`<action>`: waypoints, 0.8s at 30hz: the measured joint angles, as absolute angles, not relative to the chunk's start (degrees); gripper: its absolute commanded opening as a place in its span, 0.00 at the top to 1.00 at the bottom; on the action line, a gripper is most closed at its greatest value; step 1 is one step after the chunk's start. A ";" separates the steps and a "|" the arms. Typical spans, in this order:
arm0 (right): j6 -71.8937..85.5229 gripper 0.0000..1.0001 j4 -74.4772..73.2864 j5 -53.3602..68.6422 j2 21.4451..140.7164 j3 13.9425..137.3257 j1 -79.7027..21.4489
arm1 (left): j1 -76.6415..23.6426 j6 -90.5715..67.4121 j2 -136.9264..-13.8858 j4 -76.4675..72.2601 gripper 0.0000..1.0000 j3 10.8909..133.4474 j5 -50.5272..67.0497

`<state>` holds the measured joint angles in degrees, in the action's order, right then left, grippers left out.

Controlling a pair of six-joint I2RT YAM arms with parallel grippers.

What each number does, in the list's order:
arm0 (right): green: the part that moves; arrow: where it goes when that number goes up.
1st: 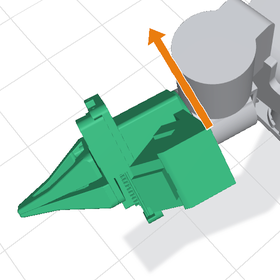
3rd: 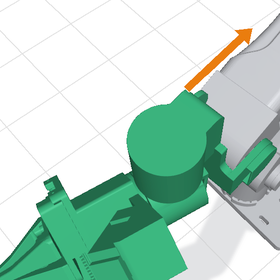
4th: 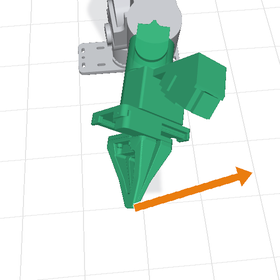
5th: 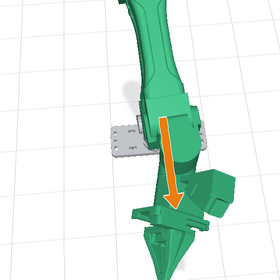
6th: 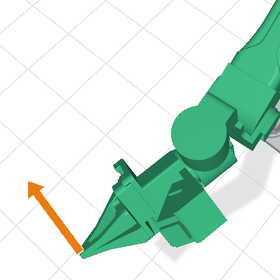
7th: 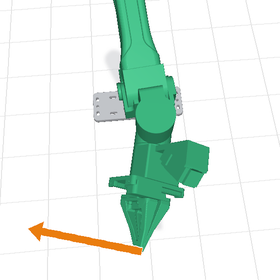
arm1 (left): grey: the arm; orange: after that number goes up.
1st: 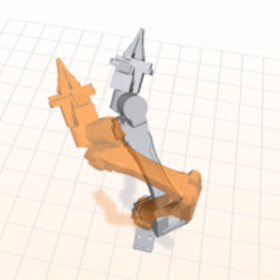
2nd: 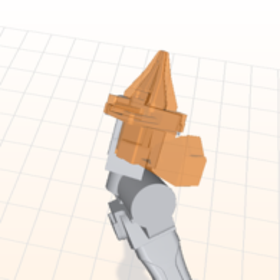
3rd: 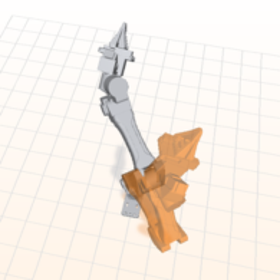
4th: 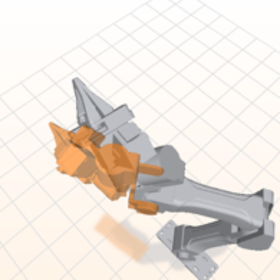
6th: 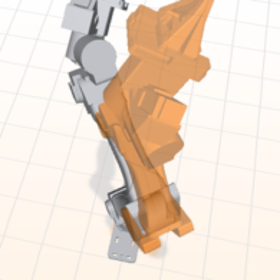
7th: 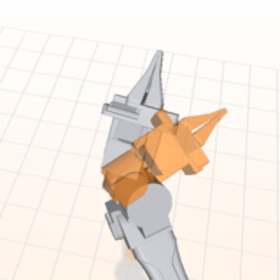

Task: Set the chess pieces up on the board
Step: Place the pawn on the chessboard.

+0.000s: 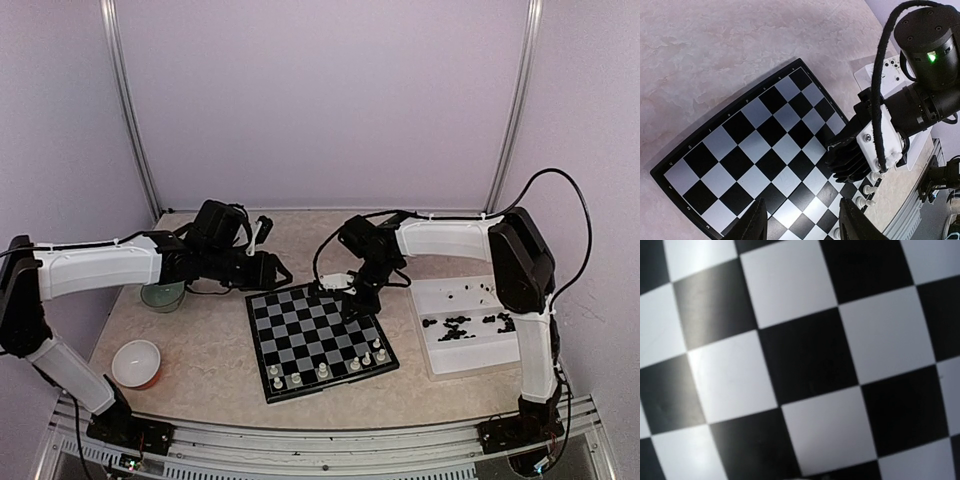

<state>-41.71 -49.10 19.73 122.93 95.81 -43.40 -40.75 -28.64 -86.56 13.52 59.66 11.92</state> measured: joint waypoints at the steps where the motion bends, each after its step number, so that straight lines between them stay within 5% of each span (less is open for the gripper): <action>1: -41.71 0.84 -48.58 19.73 123.07 95.50 -43.40 | -40.62 -28.60 -86.89 13.30 0.50 59.66 12.27; 9: -40.99 0.60 -44.53 20.29 122.19 92.03 -43.38 | -40.25 -27.81 -90.32 13.13 0.50 60.07 14.39; 24: -40.86 0.73 -40.64 20.08 117.54 84.42 -41.98 | -40.21 -27.35 -91.79 12.73 0.50 60.51 16.16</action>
<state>-40.86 -40.64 20.08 117.54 84.42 -41.98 -40.21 -27.35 -91.79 12.73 60.51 16.16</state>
